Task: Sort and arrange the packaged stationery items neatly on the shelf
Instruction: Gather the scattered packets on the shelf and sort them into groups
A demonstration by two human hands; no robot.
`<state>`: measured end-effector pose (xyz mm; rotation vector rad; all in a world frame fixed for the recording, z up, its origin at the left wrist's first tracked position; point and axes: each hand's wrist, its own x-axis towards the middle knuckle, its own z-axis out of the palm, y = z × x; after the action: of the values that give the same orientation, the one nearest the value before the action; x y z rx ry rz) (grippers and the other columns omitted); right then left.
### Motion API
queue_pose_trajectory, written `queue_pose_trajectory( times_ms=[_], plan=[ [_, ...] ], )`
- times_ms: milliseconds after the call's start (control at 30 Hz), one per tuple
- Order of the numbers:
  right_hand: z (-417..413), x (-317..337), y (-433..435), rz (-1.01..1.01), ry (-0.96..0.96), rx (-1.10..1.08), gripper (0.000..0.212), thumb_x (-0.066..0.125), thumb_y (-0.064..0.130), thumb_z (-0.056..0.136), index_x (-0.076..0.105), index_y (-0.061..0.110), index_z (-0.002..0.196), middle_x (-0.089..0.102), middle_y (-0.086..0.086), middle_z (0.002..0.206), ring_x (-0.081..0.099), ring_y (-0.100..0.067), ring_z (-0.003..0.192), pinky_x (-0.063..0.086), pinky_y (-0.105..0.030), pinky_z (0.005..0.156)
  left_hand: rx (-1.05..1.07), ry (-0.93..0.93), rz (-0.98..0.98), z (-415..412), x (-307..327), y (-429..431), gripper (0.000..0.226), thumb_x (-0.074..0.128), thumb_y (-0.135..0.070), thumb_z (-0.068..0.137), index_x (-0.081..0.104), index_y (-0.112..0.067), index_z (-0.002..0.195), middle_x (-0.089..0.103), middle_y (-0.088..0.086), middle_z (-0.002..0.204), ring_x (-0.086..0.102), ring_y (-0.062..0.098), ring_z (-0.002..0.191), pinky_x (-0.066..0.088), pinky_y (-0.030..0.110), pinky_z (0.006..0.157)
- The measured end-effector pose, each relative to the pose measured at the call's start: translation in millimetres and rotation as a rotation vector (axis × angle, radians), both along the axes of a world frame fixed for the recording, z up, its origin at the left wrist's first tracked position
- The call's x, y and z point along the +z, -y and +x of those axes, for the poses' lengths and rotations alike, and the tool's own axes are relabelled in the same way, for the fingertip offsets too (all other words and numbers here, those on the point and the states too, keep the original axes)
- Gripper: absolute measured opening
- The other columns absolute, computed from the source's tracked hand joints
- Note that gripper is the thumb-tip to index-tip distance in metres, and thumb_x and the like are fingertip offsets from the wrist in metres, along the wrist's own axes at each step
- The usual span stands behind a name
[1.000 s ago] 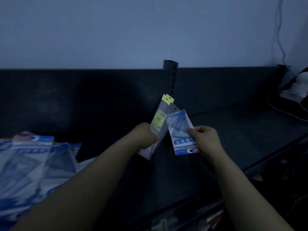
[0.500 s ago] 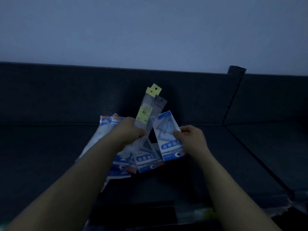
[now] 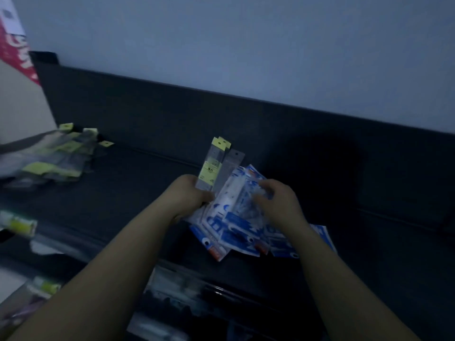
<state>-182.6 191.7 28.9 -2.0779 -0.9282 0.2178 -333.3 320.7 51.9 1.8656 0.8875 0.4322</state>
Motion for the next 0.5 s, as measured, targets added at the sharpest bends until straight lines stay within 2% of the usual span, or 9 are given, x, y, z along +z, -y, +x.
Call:
queue_pose_trajectory(
  times_ms=[67,133,167,233,267,333,400,500],
  plan=[
    [-15,2,-20,0.041,-0.076,0.09,0.042,0.059,0.023,0.093,0.052,0.01,0.133,0.056,-0.005,0.132,0.055,-0.015,0.113,0.041,-0.02,0.083,0.032,0.001,0.033,-14,-1,-9,0.007,0.066,-0.016,0.088,0.062,-0.013,0.094,0.061,-0.007,0.074,0.055,0.003,0.063,0.037,0.011,0.042],
    [-32,6,-44,0.028,-0.103,0.183,0.045,0.059,0.023,0.093,0.051,0.007,0.134,0.058,-0.006,0.13,0.052,-0.008,0.11,0.037,-0.007,0.078,0.076,0.009,0.063,-30,-1,-22,0.009,0.065,-0.016,0.089,0.062,-0.012,0.097,0.062,-0.006,0.077,0.057,0.004,0.066,0.039,0.015,0.048],
    [-41,9,-57,0.021,-0.111,0.224,0.047,0.059,0.025,0.093,0.049,0.006,0.135,0.058,-0.006,0.13,0.053,-0.008,0.108,0.038,-0.008,0.077,0.094,0.018,0.07,-38,0,-30,0.011,0.064,-0.017,0.089,0.063,-0.011,0.098,0.065,-0.003,0.081,0.059,0.007,0.069,0.042,0.018,0.053],
    [-62,14,-83,0.041,-0.153,0.291,0.051,0.059,0.027,0.093,0.045,0.006,0.138,0.058,-0.006,0.129,0.053,-0.009,0.102,0.042,-0.014,0.076,0.113,0.023,0.068,-55,1,-49,0.015,0.061,-0.018,0.091,0.064,-0.007,0.1,0.069,0.006,0.09,0.064,0.017,0.079,0.048,0.027,0.066],
    [-73,16,-97,0.06,-0.176,0.316,0.053,0.059,0.027,0.093,0.044,0.004,0.138,0.06,-0.007,0.126,0.054,-0.01,0.101,0.044,-0.018,0.079,0.117,0.017,0.068,-64,2,-60,0.016,0.058,-0.018,0.092,0.064,-0.006,0.1,0.07,0.009,0.093,0.064,0.021,0.08,0.048,0.03,0.068],
    [-94,19,-127,0.09,-0.219,0.339,0.051,0.06,0.022,0.092,0.045,-0.004,0.134,0.063,-0.014,0.12,0.06,-0.023,0.104,0.049,-0.034,0.089,0.128,-0.012,0.094,-82,4,-82,0.016,0.052,-0.017,0.094,0.06,-0.004,0.097,0.065,0.011,0.089,0.057,0.021,0.074,0.041,0.029,0.061],
    [-117,21,-158,0.085,-0.26,0.362,0.046,0.059,0.016,0.092,0.044,-0.015,0.124,0.057,-0.031,0.121,0.054,-0.042,0.112,0.043,-0.051,0.096,0.155,-0.04,0.126,-101,5,-108,0.019,0.048,-0.018,0.096,0.059,-0.003,0.1,0.06,0.014,0.09,0.051,0.018,0.072,0.035,0.028,0.057],
    [-146,22,-207,0.083,-0.317,0.368,0.043,0.058,0.011,0.091,0.042,-0.017,0.12,0.051,-0.035,0.121,0.049,-0.046,0.113,0.041,-0.058,0.095,0.207,-0.089,0.204,-133,9,-152,0.015,0.048,-0.02,0.098,0.055,-0.007,0.099,0.058,0.007,0.09,0.049,0.013,0.07,0.034,0.023,0.054]
  ],
)
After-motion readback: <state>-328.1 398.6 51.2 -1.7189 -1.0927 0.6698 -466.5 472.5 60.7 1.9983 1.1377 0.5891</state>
